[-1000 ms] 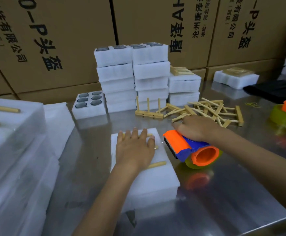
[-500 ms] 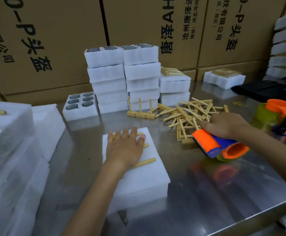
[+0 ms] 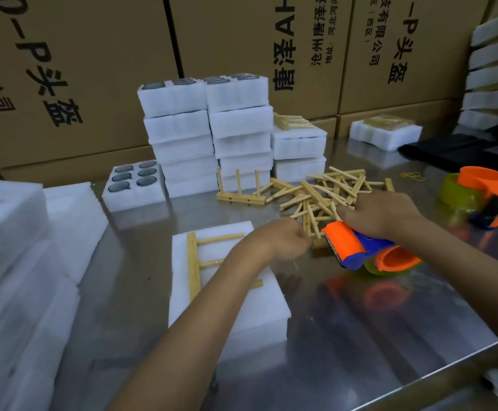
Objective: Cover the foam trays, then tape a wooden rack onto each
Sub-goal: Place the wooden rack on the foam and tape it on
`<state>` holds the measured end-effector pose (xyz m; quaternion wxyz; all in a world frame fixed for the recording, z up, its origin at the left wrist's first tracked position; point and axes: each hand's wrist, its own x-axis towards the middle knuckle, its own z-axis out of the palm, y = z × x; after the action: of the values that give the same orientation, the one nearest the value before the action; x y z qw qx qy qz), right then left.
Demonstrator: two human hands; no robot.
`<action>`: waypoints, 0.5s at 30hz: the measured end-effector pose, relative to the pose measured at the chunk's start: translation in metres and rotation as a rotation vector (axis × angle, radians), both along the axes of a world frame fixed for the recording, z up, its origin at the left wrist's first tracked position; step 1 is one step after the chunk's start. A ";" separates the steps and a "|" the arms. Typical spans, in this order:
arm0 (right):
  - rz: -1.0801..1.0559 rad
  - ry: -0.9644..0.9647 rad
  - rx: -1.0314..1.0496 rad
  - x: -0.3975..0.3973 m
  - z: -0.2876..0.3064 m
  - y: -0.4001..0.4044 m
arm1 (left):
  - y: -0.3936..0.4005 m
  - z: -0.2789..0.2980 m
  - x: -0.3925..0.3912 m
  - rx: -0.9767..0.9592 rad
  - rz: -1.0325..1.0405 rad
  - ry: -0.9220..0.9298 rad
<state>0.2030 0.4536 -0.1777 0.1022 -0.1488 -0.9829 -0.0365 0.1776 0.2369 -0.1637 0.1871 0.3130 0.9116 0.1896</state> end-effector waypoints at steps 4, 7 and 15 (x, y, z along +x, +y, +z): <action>-0.023 0.029 0.011 0.003 -0.002 -0.005 | 0.006 -0.013 -0.010 0.154 0.021 -0.133; -0.057 0.067 0.077 0.004 -0.005 -0.017 | 0.004 -0.013 -0.010 0.307 0.048 -0.126; -0.207 0.054 0.176 -0.007 -0.007 -0.050 | -0.009 -0.015 0.001 0.601 -0.027 -0.325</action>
<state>0.1957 0.4036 -0.1843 0.1371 -0.2408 -0.9522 -0.1289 0.1784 0.2279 -0.1786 0.2319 0.3319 0.7690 0.4947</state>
